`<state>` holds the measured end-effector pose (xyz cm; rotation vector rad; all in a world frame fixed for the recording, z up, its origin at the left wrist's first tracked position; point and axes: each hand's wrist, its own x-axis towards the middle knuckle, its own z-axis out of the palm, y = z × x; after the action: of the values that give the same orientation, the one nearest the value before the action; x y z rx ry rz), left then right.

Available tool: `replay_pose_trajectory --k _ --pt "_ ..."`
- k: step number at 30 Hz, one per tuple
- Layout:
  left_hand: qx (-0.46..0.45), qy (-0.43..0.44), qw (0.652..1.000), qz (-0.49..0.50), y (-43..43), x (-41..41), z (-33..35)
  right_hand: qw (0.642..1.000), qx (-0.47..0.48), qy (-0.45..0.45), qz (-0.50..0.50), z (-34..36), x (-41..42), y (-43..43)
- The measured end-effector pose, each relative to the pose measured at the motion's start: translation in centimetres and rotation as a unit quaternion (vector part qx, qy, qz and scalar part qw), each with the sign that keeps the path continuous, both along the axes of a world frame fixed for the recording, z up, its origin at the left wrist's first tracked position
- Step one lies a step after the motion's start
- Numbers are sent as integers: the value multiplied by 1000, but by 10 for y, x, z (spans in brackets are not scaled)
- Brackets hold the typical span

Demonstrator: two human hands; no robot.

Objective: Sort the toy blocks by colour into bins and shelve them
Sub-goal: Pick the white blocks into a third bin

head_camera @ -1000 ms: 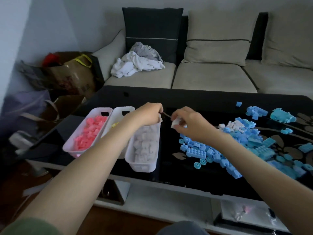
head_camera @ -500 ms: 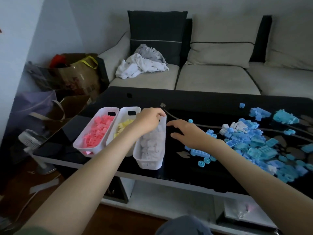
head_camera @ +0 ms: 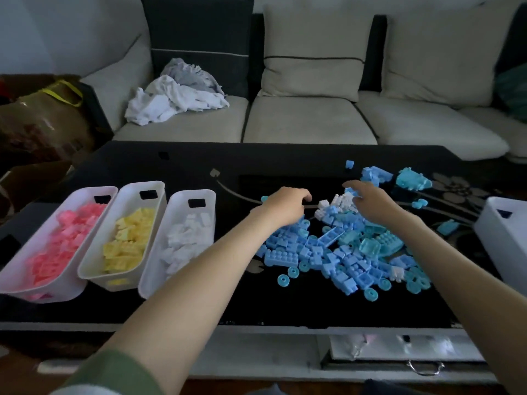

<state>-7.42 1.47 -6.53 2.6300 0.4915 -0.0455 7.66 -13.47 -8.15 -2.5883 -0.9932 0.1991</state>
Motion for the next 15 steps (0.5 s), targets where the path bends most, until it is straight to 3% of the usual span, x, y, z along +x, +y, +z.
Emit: replay_pose_trajectory --k 5,8,15 --pt "48 98 991 -78 -3 39 -18 992 -117 4 52 -14 19 4" --pt "67 106 986 -107 -1 53 -20 984 -162 -20 73 -14 24 10" --pt "8 59 994 -88 -1 65 -21 981 -156 -12 112 -1 29 17"
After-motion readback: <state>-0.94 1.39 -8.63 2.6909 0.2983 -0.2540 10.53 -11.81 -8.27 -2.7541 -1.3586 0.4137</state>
